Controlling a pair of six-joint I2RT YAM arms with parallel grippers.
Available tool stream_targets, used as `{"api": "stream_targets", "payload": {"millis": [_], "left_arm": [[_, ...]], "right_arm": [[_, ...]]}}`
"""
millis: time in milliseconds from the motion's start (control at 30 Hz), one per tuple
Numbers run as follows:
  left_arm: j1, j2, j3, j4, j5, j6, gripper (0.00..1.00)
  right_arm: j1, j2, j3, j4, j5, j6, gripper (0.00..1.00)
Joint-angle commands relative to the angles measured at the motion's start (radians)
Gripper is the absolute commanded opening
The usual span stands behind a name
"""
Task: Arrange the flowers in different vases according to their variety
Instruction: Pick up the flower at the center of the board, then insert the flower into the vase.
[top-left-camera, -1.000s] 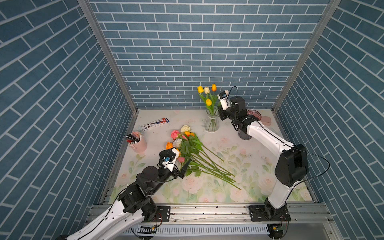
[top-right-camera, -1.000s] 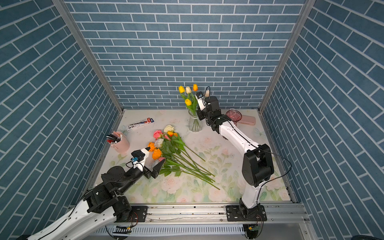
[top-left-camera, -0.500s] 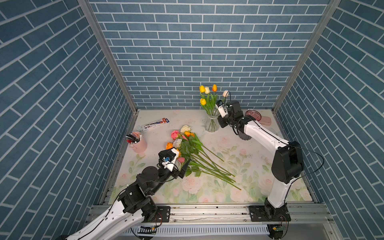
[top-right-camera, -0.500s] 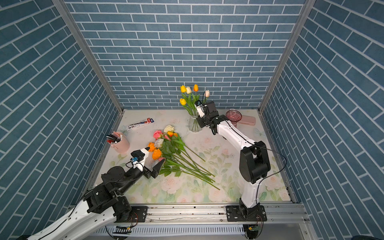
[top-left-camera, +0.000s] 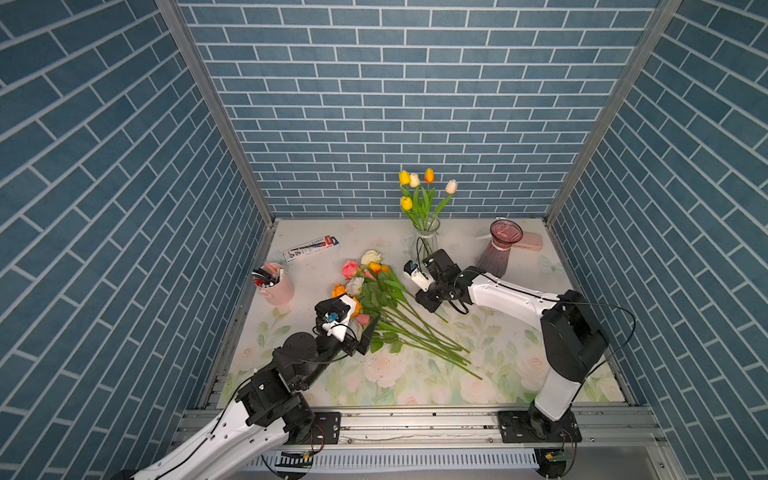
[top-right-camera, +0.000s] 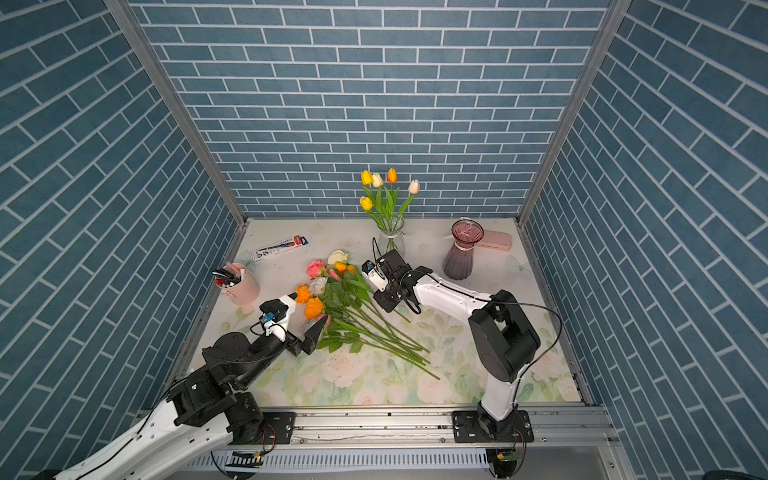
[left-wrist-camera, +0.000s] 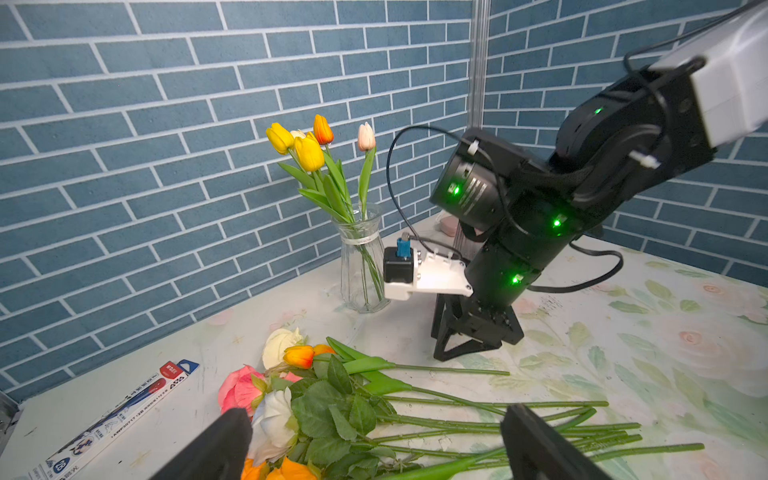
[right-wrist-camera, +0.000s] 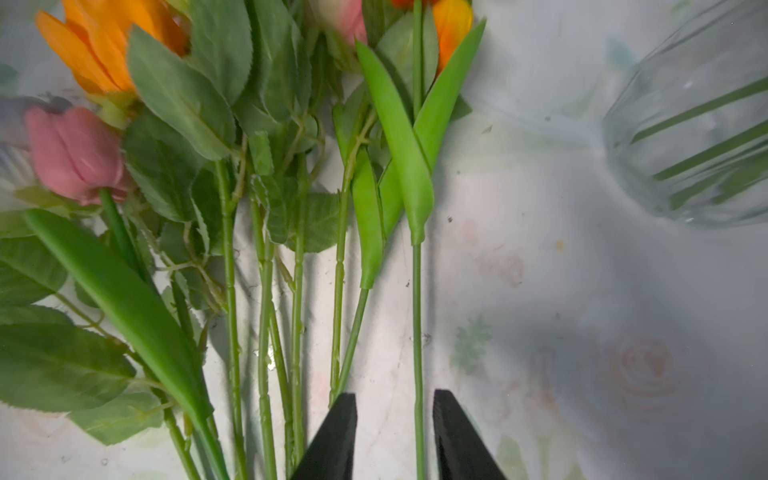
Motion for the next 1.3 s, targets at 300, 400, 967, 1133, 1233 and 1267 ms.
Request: {"api": "stream_targets", "payload": {"millis": [300,400,967,1133,1233,1267], "left_arm": [[-0.004,0.001,0.03,-0.006,-0.01,-0.007,1.0],[-0.005,0.002,0.029,-0.005,-0.009,-0.005,1.0],[-0.004,0.003,0.028,-0.006,-0.008,-0.003,1.0],[-0.005,0.001,0.029,-0.004,-0.01,-0.003,1.0],[-0.005,-0.002,0.028,-0.003,-0.008,-0.005,1.0],[-0.004,-0.003,0.028,-0.001,-0.007,-0.005,1.0]], "right_arm": [[0.003,0.19,0.099,0.046,0.02,0.051,0.38],[0.003,0.218,0.113,0.05,0.056,0.053,0.37],[0.006,0.15,0.125,0.071,0.151,0.106,0.0],[0.006,-0.065,-0.033,0.193,0.169,0.141,0.0],[0.006,-0.223,-0.189,0.353,0.137,0.122,0.0],[0.006,-0.277,-0.249,0.416,0.121,0.106,0.0]]}}
